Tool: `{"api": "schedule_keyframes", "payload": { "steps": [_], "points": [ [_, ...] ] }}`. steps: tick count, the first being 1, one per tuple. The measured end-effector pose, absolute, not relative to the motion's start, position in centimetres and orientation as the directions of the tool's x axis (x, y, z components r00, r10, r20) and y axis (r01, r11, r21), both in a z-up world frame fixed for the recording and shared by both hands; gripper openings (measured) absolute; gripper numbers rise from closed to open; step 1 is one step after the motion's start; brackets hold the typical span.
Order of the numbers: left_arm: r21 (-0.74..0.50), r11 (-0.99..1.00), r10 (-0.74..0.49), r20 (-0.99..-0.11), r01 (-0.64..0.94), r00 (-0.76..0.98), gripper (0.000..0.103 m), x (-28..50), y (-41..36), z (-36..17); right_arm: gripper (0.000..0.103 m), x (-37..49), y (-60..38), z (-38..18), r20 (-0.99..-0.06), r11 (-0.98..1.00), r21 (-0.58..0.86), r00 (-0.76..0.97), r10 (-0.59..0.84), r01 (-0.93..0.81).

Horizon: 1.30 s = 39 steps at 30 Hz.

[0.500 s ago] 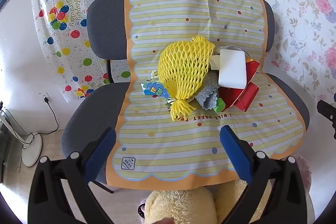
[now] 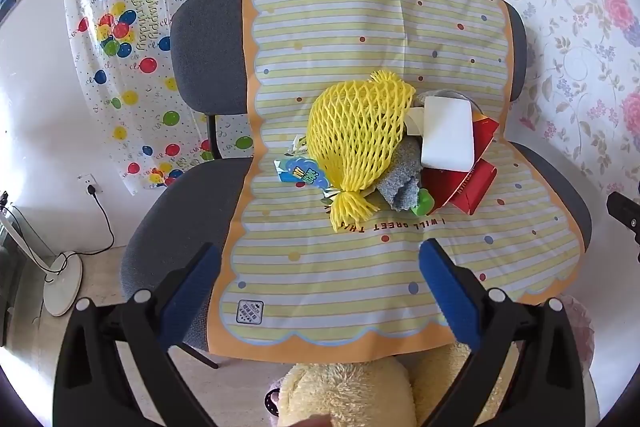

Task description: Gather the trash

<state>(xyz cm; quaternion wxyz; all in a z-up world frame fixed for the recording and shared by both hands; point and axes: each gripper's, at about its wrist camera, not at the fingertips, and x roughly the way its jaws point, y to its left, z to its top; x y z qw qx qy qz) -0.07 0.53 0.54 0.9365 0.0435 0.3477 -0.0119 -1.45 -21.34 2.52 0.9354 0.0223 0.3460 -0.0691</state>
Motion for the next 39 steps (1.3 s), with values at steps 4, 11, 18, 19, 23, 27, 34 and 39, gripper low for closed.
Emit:
{"api": "schedule_keyframes", "payload": {
  "steps": [4,11,18,19,23,27,34,39],
  "points": [
    [0.072,0.996,0.008,-0.651,0.051,0.759,0.096,-0.05,0.76,0.47,0.097,-1.61,-21.58,2.48,-0.650,0.989,-0.009,0.751,-0.116,0.146],
    [0.073,0.996,0.008,-0.649,0.051,0.761,0.096,-0.06,0.84,0.49,0.097,-1.68,-21.55,2.51,-0.648,0.989,-0.006,0.753,-0.115,0.146],
    [0.072,0.996,0.008,-0.649,0.051,0.761,0.096,-0.07,1.10,0.57,0.097,-1.63,-21.54,2.57,-0.651,0.989,-0.005,0.751,-0.115,0.146],
    [0.072,0.996,0.008,-0.649,0.051,0.761,0.096,-0.06,1.13,0.59,0.097,-1.64,-21.53,2.56,-0.651,0.989,-0.006,0.751,-0.115,0.147],
    [0.072,0.996,0.009,-0.648,0.050,0.762,0.096,-0.09,1.04,0.53,0.097,-1.61,-21.49,2.54,-0.650,0.989,-0.006,0.751,-0.115,0.146],
    [0.073,0.996,0.009,-0.648,0.051,0.762,0.096,-0.09,1.04,0.53,0.097,-1.60,-21.47,2.52,-0.650,0.989,-0.007,0.751,-0.116,0.147],
    [0.074,0.996,0.010,-0.647,0.050,0.762,0.096,-0.09,1.10,0.52,0.097,-1.66,-21.57,2.46,-0.651,0.989,-0.006,0.751,-0.116,0.147],
    [0.074,0.996,0.009,-0.648,0.051,0.762,0.096,-0.10,1.10,0.51,0.097,-1.70,-21.65,2.43,-0.651,0.989,-0.005,0.751,-0.114,0.145]
  ]
}}
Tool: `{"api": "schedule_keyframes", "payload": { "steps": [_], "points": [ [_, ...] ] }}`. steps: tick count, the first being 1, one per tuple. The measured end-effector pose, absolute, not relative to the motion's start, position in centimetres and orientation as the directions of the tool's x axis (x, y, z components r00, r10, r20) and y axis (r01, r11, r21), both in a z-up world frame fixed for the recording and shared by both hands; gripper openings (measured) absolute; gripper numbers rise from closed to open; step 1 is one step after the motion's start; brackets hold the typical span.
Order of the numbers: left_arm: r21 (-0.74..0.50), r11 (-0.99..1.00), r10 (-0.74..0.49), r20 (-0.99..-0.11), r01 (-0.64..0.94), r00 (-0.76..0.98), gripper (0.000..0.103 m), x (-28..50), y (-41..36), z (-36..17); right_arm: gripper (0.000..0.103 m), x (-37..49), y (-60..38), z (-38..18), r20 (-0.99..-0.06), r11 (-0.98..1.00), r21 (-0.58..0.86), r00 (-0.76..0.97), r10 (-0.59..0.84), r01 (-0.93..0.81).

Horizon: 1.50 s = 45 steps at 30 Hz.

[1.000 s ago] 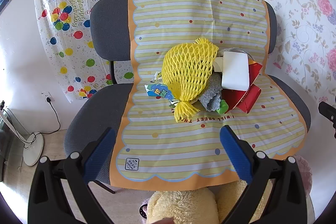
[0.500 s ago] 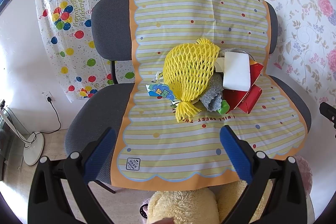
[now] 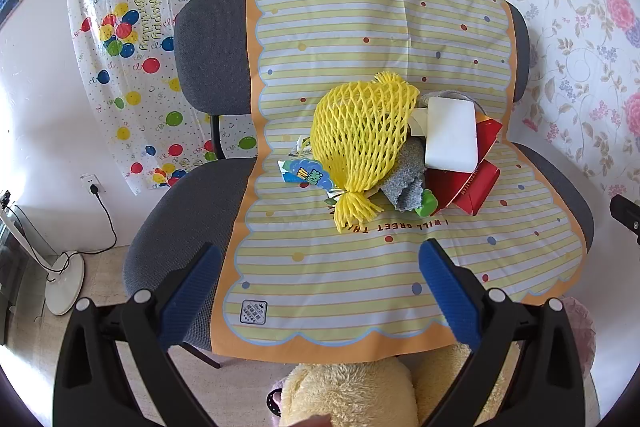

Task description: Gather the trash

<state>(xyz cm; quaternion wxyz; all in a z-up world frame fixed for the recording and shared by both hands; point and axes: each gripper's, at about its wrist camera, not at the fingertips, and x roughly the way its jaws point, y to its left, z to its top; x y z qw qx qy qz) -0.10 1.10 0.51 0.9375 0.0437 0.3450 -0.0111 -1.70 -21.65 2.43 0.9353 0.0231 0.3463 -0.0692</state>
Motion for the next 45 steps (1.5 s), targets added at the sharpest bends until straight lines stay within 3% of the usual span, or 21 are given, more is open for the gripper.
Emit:
{"api": "schedule_keyframes", "payload": {
  "steps": [45],
  "points": [
    [0.077,0.996,0.017,-0.651,0.044,0.759,0.096,0.21,1.49,0.62,0.097,-1.82,-21.89,1.96,-0.656,0.990,0.010,0.748,-0.099,0.139]
  ]
}}
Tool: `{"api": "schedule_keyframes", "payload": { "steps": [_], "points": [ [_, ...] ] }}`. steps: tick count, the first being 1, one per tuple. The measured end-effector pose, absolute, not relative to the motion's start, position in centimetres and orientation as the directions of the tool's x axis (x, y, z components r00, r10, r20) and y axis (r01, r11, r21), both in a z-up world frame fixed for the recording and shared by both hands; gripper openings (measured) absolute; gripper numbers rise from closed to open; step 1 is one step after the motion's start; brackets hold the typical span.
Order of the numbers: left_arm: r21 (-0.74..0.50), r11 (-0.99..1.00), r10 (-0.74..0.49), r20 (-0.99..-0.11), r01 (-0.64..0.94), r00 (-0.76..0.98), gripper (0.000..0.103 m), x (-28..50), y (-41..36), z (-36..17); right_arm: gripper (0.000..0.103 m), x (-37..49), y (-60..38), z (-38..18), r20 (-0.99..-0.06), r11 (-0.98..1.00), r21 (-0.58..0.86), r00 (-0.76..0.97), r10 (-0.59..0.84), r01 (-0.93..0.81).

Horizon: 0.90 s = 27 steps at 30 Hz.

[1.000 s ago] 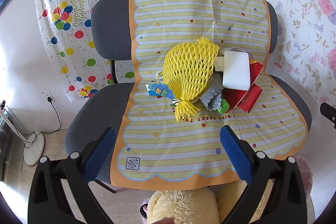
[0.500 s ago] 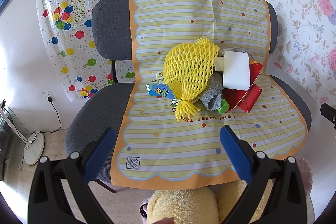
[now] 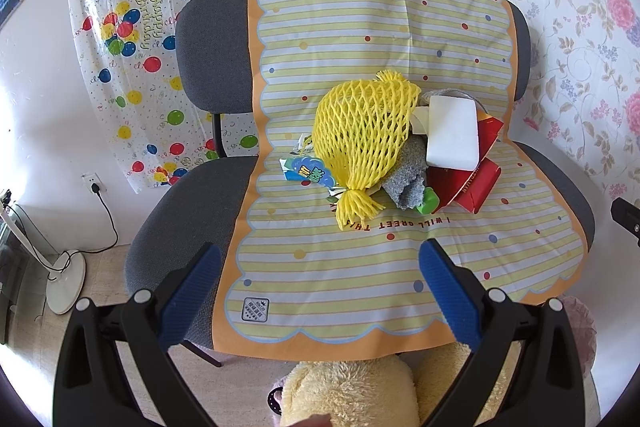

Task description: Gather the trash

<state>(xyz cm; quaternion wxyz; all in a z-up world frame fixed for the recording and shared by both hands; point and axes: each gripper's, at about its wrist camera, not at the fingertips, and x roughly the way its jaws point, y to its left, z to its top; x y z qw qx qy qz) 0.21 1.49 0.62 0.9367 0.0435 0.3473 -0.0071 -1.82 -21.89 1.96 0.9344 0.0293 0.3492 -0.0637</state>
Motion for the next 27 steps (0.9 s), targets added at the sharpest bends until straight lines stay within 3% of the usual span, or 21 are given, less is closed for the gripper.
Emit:
{"api": "schedule_keyframes", "payload": {
  "steps": [16,27],
  "points": [
    [0.082,0.997,0.048,-0.583,0.000,0.811,0.096,5.3,2.6,4.5,0.097,4.7,-20.7,2.5,-0.614,0.999,0.044,0.789,0.031,-0.005],
    [-0.022,0.997,0.042,-0.593,-0.069,0.804,0.096,13.4,1.1,4.0,0.097,10.0,-21.0,1.4,-0.594,0.997,0.068,0.802,0.059,-0.023]
  ]
}}
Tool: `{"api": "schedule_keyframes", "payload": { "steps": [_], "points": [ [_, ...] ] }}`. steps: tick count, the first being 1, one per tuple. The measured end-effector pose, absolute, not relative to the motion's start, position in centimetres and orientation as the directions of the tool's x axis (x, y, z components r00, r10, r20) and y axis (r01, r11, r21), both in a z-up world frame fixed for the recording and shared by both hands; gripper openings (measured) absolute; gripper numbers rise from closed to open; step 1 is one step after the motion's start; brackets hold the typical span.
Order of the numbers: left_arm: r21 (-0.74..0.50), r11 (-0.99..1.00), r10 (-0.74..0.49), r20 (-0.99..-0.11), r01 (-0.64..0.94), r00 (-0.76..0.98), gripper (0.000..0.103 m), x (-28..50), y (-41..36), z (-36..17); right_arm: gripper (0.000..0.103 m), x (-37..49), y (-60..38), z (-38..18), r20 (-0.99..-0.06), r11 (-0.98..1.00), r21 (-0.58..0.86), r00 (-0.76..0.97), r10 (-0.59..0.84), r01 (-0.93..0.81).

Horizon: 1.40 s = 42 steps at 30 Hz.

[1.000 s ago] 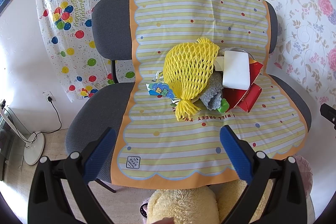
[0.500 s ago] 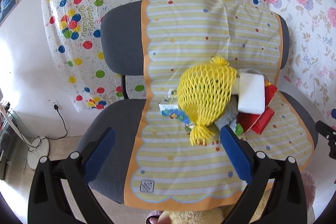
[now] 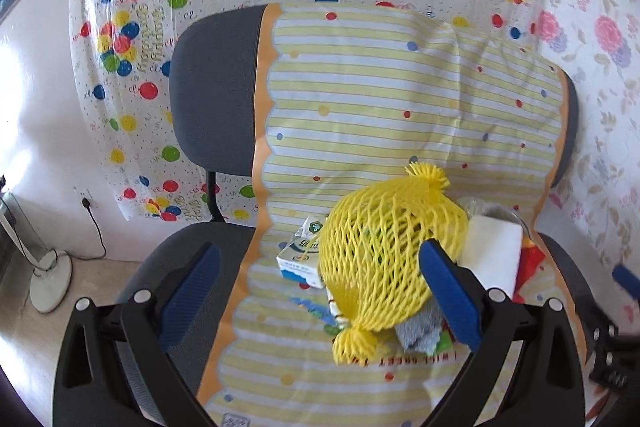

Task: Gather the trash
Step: 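Grasp the yellow mesh net with the left tool while the right tool grasps the white sponge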

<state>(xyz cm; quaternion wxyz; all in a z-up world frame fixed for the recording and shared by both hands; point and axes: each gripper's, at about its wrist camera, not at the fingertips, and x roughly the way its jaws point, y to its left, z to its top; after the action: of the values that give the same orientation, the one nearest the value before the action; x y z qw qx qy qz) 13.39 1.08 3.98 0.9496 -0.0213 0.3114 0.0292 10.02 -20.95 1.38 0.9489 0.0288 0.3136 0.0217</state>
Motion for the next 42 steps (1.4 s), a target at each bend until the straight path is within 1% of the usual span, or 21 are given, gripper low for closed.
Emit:
{"api": "schedule_keyframes", "payload": {
  "steps": [2,6,10,14,17,19,20,22,23,24,25,26,28,30,31,33,35,37,39,41,42],
  "points": [
    [-0.061,0.994,0.033,-0.594,-0.085,0.804,0.096,15.4,1.0,3.6,0.097,10.9,-20.9,0.5,-0.615,0.998,0.047,0.787,0.053,-0.031],
    [-0.079,0.990,0.047,-0.596,-0.117,0.802,0.096,18.7,0.3,2.7,0.097,12.3,-21.0,-1.6,-0.650,0.999,0.014,0.759,0.033,-0.032],
    [-0.106,0.988,0.025,-0.620,-0.115,0.784,0.096,21.4,-0.5,1.3,0.097,13.2,-21.7,-3.1,-0.669,1.000,0.008,0.743,0.024,-0.025],
    [-0.149,0.984,-0.028,-0.669,-0.098,0.743,0.096,23.7,-0.6,-0.5,0.097,13.5,-22.4,-4.1,-0.675,1.000,0.008,0.738,0.015,-0.012],
    [-0.230,0.969,-0.108,-0.717,-0.088,0.689,0.096,24.3,0.2,-1.8,0.097,13.3,-22.9,-4.7,-0.684,1.000,0.024,0.729,0.023,-0.009],
    [-0.250,0.966,-0.145,-0.731,-0.065,0.667,0.087,23.3,0.4,-2.3,0.097,12.9,-23.0,-4.8,-0.686,1.000,0.022,0.727,0.024,-0.012],
    [-0.247,0.968,-0.157,-0.739,-0.048,0.655,0.086,22.6,0.5,-2.5,0.097,12.8,-23.0,-4.8,-0.686,1.000,0.021,0.727,0.024,-0.012],
    [-0.260,0.966,-0.190,-0.754,-0.019,0.629,0.074,21.3,0.6,-3.0,0.097,12.3,-23.1,-4.7,-0.686,1.000,0.027,0.727,0.025,-0.009],
    [-0.270,0.963,-0.205,-0.758,-0.012,0.619,0.071,20.8,0.7,-3.2,0.097,12.1,-23.1,-4.7,-0.684,0.999,0.032,0.729,0.028,-0.008],
    [-0.284,0.959,-0.222,-0.762,-0.007,0.608,0.063,20.0,1.1,-3.4,0.097,11.8,-23.1,-4.6,-0.682,0.999,0.036,0.731,0.028,-0.005],
    [-0.294,0.956,-0.234,-0.765,-0.002,0.599,0.052,19.4,1.6,-3.6,0.097,11.4,-23.0,-4.4,-0.680,0.999,0.039,0.732,0.029,-0.004],
    [-0.306,0.952,-0.249,-0.769,0.002,0.589,0.048,18.5,2.2,-3.8,0.097,11.1,-22.9,-4.3,-0.678,0.999,0.042,0.734,0.032,-0.005],
    [-0.308,0.951,-0.251,-0.766,0.005,0.591,0.022,17.2,3.1,-3.9,0.097,10.2,-22.6,-4.1,-0.674,0.999,0.048,0.737,0.043,-0.015],
    [-0.292,0.956,-0.229,-0.748,0.001,0.622,0.014,15.3,4.3,-3.3,0.097,9.5,-22.2,-3.9,-0.671,0.998,0.054,0.739,0.055,-0.025],
    [-0.270,0.963,-0.204,-0.726,0.000,0.656,0.011,14.2,5.1,-2.4,0.097,9.3,-21.9,-3.8,-0.669,0.998,0.057,0.741,0.058,-0.026],
    [-0.200,0.980,-0.127,-0.681,-0.016,0.721,0.010,12.1,5.8,-0.6,0.097,8.7,-21.3,-3.4,-0.658,0.997,0.075,0.750,0.076,-0.034],
    [-0.104,0.994,-0.032,-0.600,-0.038,0.800,0.010,9.4,6.3,1.9,0.096,8.4,-20.8,-2.9,-0.632,0.994,0.097,0.769,0.100,-0.049],
    [-0.059,0.996,0.021,-0.551,-0.064,0.834,0.010,7.7,6.8,3.4,0.094,8.4,-19.9,-2.2,-0.610,0.993,0.098,0.785,0.107,-0.058],
    [-0.040,0.996,0.048,-0.530,-0.081,0.846,0.010,6.9,7.3,4.0,0.091,8.8,-18.9,-1.8,-0.596,0.995,0.080,0.797,0.097,-0.061],
    [-0.049,0.996,0.041,-0.538,-0.080,0.842,0.010,6.8,7.9,3.5,0.090,9.6,-17.8,-1.6,-0.597,0.995,0.063,0.796,0.100,-0.078],
    [-0.056,0.995,0.035,-0.547,-0.079,0.837,0.010,7.0,7.9,3.1,0.086,10.1,-17.2,-1.6,-0.600,0.995,0.052,0.794,0.097,-0.082]
  ]
}}
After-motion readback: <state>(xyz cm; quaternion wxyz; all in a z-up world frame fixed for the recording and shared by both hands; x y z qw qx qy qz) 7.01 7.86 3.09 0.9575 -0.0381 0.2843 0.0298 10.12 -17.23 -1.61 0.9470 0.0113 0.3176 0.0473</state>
